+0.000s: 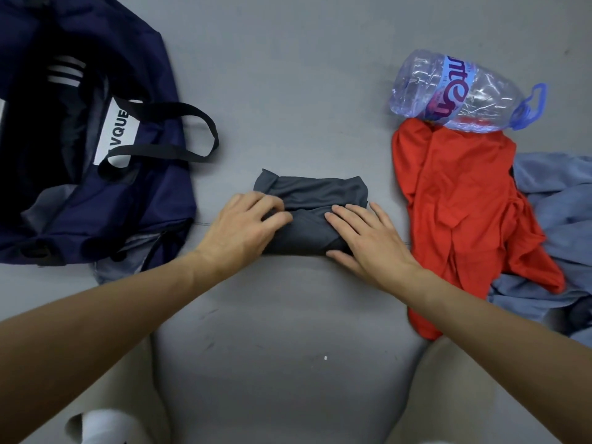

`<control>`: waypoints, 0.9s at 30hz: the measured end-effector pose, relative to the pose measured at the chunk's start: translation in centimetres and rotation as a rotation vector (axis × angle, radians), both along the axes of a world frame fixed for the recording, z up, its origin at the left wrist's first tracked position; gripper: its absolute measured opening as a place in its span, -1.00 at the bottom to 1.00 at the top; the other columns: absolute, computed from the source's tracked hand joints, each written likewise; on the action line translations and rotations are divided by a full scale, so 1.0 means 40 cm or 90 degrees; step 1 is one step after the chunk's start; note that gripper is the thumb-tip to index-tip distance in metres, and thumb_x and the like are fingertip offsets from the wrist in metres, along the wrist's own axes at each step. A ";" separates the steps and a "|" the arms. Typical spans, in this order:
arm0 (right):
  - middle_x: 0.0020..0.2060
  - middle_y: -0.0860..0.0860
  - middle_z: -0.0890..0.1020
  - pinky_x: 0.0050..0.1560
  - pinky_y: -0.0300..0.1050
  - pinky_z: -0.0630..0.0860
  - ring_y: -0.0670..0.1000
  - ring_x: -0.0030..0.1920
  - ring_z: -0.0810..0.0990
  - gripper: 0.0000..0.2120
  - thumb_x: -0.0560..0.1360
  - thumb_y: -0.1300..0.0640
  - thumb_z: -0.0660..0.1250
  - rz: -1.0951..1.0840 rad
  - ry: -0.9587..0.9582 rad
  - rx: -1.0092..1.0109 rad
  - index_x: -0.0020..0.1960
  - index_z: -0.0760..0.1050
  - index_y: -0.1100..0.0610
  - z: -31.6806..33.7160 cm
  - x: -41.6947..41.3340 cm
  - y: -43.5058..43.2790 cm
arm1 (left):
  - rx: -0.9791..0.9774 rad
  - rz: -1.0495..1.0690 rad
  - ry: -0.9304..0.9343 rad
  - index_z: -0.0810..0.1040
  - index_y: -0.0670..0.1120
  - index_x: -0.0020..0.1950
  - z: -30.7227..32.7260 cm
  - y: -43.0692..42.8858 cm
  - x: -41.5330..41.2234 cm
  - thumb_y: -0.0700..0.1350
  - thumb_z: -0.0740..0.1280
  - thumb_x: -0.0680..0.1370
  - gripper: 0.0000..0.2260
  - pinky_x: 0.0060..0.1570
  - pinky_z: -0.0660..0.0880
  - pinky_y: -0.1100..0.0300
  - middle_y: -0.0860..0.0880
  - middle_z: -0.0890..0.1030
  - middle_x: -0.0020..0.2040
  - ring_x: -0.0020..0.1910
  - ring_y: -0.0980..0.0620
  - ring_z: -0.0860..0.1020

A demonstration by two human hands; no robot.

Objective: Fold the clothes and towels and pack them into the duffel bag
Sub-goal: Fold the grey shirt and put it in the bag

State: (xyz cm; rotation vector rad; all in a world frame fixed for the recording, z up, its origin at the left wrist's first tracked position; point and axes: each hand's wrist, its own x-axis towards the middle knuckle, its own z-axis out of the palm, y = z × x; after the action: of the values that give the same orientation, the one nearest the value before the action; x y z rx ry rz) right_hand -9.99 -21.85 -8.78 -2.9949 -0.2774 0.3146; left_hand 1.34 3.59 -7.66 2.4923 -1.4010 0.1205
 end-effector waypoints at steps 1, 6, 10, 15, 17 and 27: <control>0.46 0.04 0.44 0.47 0.25 0.26 0.13 0.44 0.40 -0.36 0.53 -0.22 0.27 0.001 -0.007 0.005 0.50 0.36 0.09 -0.002 -0.001 0.001 | -0.001 -0.026 0.002 0.59 -0.06 0.25 0.001 0.007 -0.006 -0.14 0.30 0.61 -0.78 -0.01 0.45 -0.02 -0.07 0.59 0.17 0.09 -0.15 0.53; 0.52 0.09 0.34 0.49 0.22 0.25 0.15 0.52 0.29 -0.28 0.45 -0.13 0.41 -0.004 -0.015 0.015 0.53 0.32 0.12 -0.002 -0.022 0.007 | 0.162 -0.052 0.123 0.36 -0.03 0.54 -0.039 0.061 -0.032 0.15 0.42 0.52 -0.37 0.35 0.40 -0.03 -0.10 0.47 0.41 0.37 -0.14 0.44; 0.46 0.10 0.42 0.49 0.17 0.26 0.15 0.46 0.37 -0.28 0.40 0.01 0.46 0.010 -0.032 0.002 0.50 0.36 0.14 0.000 -0.025 0.006 | 0.145 -0.010 0.148 0.40 -0.05 0.51 -0.053 0.055 -0.030 -0.07 0.45 0.51 -0.43 0.33 0.43 -0.07 -0.13 0.46 0.41 0.36 -0.18 0.45; 0.33 0.07 0.54 0.51 0.08 0.23 0.10 0.35 0.49 -0.33 0.39 0.03 0.42 -0.021 -0.016 0.065 0.47 0.38 0.14 0.020 0.002 -0.003 | 0.096 -0.005 0.163 0.48 -0.10 0.41 -0.021 0.023 0.003 -0.10 0.19 0.51 -0.54 0.10 0.50 -0.02 -0.09 0.60 0.15 0.06 -0.16 0.57; 0.21 0.04 0.61 0.51 0.03 0.21 0.09 0.26 0.54 -0.37 0.42 0.00 0.36 -0.059 0.014 0.115 0.46 0.36 0.10 0.041 0.021 -0.006 | 0.093 0.028 0.226 0.47 -0.06 0.40 0.006 0.002 0.018 -0.08 0.19 0.52 -0.56 -0.01 0.52 0.01 -0.07 0.62 0.05 -0.04 -0.16 0.58; -0.06 -0.03 0.60 -0.04 -0.05 0.42 0.11 0.02 0.56 -0.58 0.53 -0.29 0.14 -0.271 0.179 0.230 0.09 0.52 0.01 0.057 0.069 -0.011 | 0.084 0.291 0.533 0.45 0.08 0.15 0.017 -0.023 0.085 0.08 0.39 0.53 -0.75 0.02 0.48 0.06 0.08 0.60 0.02 0.01 -0.02 0.55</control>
State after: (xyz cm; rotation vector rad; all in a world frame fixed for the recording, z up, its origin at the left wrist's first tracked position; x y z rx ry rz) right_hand -7.24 -22.30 -6.51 -2.5252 0.2961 0.5587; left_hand 4.72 2.65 -6.96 2.4355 -0.5064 -0.8430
